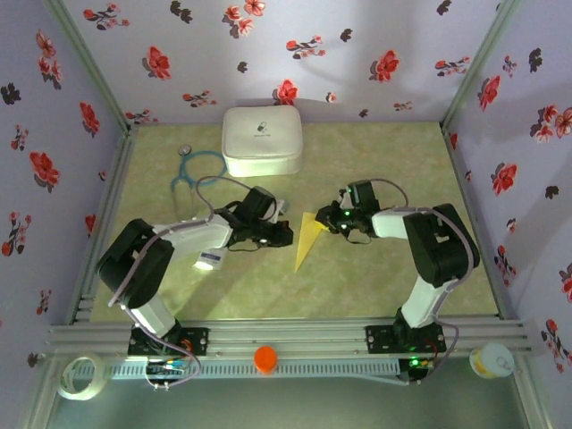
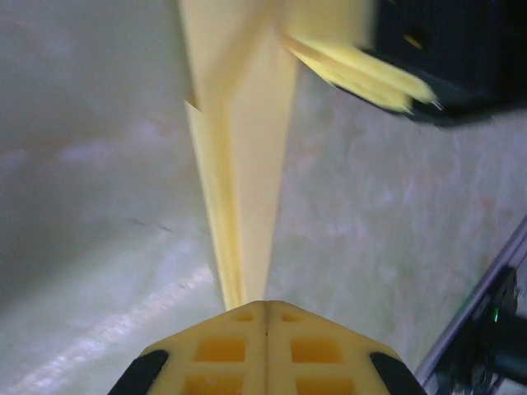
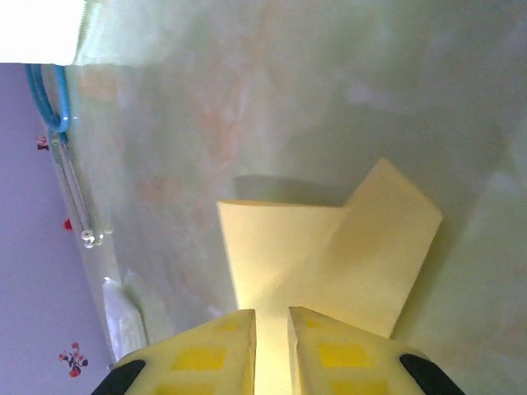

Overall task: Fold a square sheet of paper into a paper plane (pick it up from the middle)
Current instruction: Turn over a paper plane at the center of the table.

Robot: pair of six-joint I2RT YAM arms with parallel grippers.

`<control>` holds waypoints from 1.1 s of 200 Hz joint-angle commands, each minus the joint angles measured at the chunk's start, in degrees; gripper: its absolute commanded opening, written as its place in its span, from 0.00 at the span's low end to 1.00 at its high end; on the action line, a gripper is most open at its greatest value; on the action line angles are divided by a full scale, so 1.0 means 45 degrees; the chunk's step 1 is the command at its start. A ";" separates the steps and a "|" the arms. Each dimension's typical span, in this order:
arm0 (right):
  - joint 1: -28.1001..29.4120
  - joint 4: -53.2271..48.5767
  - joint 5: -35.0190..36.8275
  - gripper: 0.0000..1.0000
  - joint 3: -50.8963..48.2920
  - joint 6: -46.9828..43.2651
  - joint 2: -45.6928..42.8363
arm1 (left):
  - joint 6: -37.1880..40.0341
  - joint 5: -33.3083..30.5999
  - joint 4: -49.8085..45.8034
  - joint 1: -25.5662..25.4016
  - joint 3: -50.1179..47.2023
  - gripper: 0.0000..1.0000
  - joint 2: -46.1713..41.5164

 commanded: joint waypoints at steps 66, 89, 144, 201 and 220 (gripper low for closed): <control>0.0211 -0.0866 0.0937 0.30 -0.1658 0.0297 -0.2739 | -0.1314 0.0803 0.1456 0.1026 -0.0341 0.17 0.0970; 0.0499 -0.0679 0.0875 0.30 -0.1858 0.0497 -0.2767 | -0.1382 0.1153 0.1569 0.1055 -0.0136 0.18 0.1351; 0.1041 -0.0141 0.0664 0.29 -0.1841 0.0852 -0.2115 | -0.1387 0.2078 0.1664 0.1061 0.0256 0.22 0.1969; 0.1119 -0.0443 0.0759 0.28 -0.1899 0.0793 -0.1989 | -0.1326 0.2800 0.1613 0.0961 0.0639 0.23 0.2648; 0.1139 -0.0438 0.0684 0.26 -0.1975 0.0788 -0.1983 | -0.1370 0.2761 0.1599 0.0892 0.0729 0.23 0.2782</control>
